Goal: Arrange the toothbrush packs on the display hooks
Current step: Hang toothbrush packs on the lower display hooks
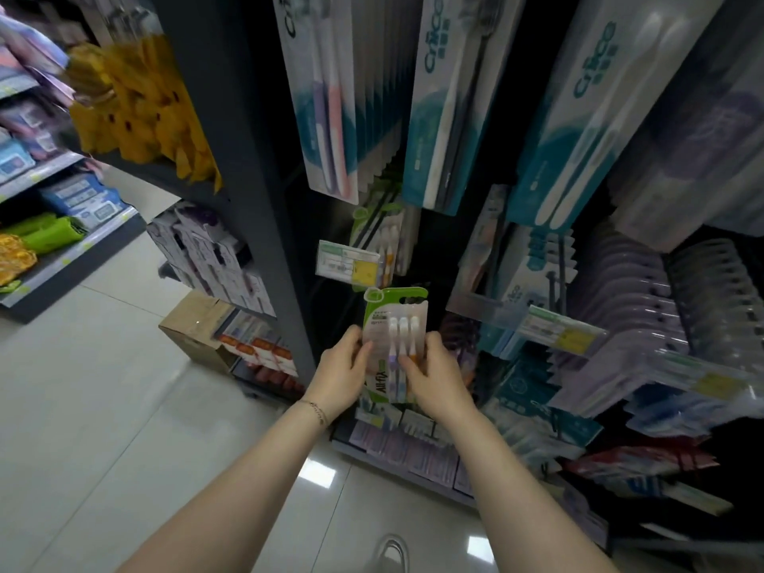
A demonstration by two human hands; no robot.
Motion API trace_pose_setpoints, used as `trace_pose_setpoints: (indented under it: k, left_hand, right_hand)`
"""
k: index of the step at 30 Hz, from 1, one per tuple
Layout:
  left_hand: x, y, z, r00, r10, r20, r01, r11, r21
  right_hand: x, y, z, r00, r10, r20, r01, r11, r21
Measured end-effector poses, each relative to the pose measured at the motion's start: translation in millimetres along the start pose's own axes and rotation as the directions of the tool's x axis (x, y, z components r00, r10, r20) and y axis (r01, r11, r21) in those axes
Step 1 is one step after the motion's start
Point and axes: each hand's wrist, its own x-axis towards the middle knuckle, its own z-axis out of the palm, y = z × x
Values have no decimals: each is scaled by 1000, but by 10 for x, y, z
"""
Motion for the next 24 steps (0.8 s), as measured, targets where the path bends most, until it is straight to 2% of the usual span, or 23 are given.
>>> trace_pose_setpoints:
  k: [6,10,14,19,24]
  left_hand:
    - [230,-250,-54,997,-62,44,64,997,-31]
    - [437,-409,-108,982,-172,80,184,965,-184]
    - [619,-339,-178,967,-224,122,254,888,-382]
    - [761,-158,-262,971,-176,160,235,811,-537]
    - [884,-132,-256,965,-132,225,238,799,-552]
  right_hand:
    - [281,-19,138,999,13,48,-9,996,-88]
    - [507,-150,210,998,30,56,-23,993,-116]
    - [697,-312,224,1000,7,26,-4,990,-142]
    - [804,-434,175,993,-79,-87,65,984,-163]
    - [789,-462,145,984,-74,-164,45,984,-170]
